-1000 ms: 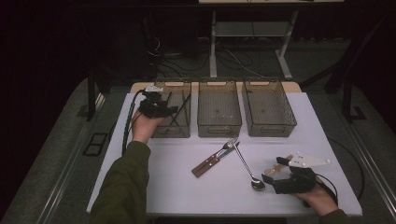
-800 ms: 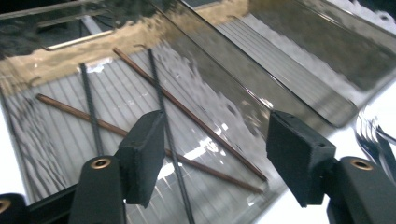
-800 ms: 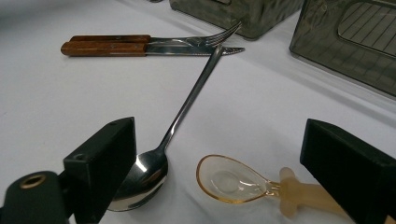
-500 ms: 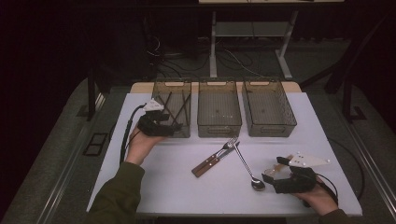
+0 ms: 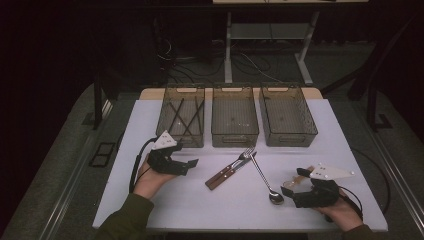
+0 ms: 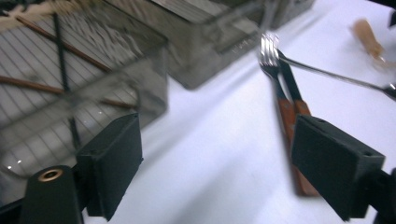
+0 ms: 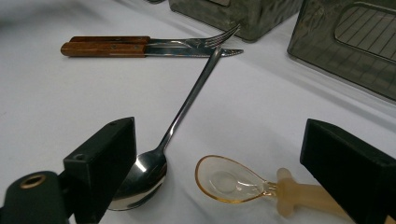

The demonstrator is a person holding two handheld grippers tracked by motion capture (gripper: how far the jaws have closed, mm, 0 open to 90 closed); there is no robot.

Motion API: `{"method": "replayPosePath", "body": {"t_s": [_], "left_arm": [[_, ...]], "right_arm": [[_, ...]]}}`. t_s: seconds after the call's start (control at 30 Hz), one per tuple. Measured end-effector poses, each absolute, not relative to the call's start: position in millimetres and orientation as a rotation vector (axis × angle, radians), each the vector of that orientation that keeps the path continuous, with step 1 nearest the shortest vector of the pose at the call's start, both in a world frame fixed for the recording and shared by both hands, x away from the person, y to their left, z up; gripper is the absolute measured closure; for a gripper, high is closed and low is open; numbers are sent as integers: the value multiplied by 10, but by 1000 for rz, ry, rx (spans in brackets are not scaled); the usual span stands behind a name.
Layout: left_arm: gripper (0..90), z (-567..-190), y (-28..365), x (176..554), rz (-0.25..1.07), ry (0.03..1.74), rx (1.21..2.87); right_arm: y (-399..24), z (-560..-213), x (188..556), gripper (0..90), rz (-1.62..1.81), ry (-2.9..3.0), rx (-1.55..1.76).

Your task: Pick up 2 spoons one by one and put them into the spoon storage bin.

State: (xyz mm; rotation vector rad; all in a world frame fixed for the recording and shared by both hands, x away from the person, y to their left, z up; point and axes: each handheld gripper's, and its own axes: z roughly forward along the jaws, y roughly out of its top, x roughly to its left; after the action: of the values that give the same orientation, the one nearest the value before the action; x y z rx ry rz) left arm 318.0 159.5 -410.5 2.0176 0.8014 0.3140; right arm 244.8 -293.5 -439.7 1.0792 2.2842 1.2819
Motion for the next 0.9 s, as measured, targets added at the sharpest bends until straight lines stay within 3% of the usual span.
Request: {"method": "replayPosePath", "body": {"t_s": [0.23, 0.47, 0.73, 0.9], "left_arm": [[121, -4206, 1625, 2914, 293, 757, 2001], [0, -4299, 1585, 2813, 245, 724, 2028], [0, -4318, 1547, 2805, 229, 710, 2069], [3, -4323, 1526, 2800, 227, 697, 2082]], "right_arm": [[-2946, -4379, 2444, 104, 1275, 2285, 1076], [-3008, -4328, 2456, 104, 1264, 2273, 1092], [-3102, -4261, 2479, 106, 1218, 2292, 1151], [-3104, -4243, 2475, 186, 1211, 2342, 1174]]}}
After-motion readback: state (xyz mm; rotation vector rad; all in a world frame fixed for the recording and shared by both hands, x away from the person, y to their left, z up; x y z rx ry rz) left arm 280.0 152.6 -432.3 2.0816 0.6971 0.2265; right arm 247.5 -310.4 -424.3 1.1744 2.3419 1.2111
